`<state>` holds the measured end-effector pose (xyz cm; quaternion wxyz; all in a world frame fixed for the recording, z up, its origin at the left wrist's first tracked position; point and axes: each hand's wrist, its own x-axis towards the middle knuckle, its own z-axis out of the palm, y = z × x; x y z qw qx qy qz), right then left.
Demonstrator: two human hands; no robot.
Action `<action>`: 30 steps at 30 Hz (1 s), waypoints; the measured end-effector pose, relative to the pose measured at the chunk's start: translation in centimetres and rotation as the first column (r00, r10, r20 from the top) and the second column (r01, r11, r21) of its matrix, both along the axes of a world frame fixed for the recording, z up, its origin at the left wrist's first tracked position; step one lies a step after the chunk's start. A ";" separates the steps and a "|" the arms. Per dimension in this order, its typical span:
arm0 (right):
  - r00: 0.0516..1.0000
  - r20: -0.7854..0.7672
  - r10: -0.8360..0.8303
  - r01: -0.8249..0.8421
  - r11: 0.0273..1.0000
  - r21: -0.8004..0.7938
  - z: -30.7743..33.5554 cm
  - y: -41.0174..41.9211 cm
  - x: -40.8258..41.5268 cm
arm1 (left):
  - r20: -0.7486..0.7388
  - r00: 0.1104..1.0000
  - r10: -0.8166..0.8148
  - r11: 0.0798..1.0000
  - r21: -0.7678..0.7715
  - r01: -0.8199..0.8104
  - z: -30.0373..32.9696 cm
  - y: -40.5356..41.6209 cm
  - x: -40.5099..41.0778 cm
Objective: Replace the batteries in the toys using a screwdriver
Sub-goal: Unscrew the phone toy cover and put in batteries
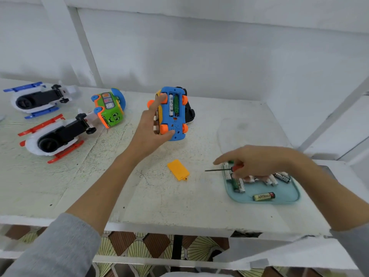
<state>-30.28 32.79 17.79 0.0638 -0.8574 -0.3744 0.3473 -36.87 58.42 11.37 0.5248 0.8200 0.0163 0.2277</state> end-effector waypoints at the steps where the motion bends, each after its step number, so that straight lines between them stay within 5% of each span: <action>1: 0.999 0.033 -0.032 0.029 0.997 0.073 0.8 -0.4 0.2 | 0.016 1.000 -0.022 1.000 0.010 0.022 0.4 -0.7 0.1; 5: 0.938 0.197 -0.287 0.146 0.838 0.526 3.1 -1.2 1.2 | 0.074 0.990 -0.121 0.991 0.065 0.117 1.6 -3.6 0.8; 8: 0.891 0.217 -0.398 0.174 0.743 0.646 3.6 -1.6 1.9 | 0.082 0.986 -0.142 0.984 0.118 0.132 1.6 -5.0 2.0; 30: 0.856 0.259 -0.447 0.188 0.737 0.650 4.3 -8.0 5.1 | 0.012 0.981 -0.194 0.963 0.192 0.188 1.3 -10.9 7.0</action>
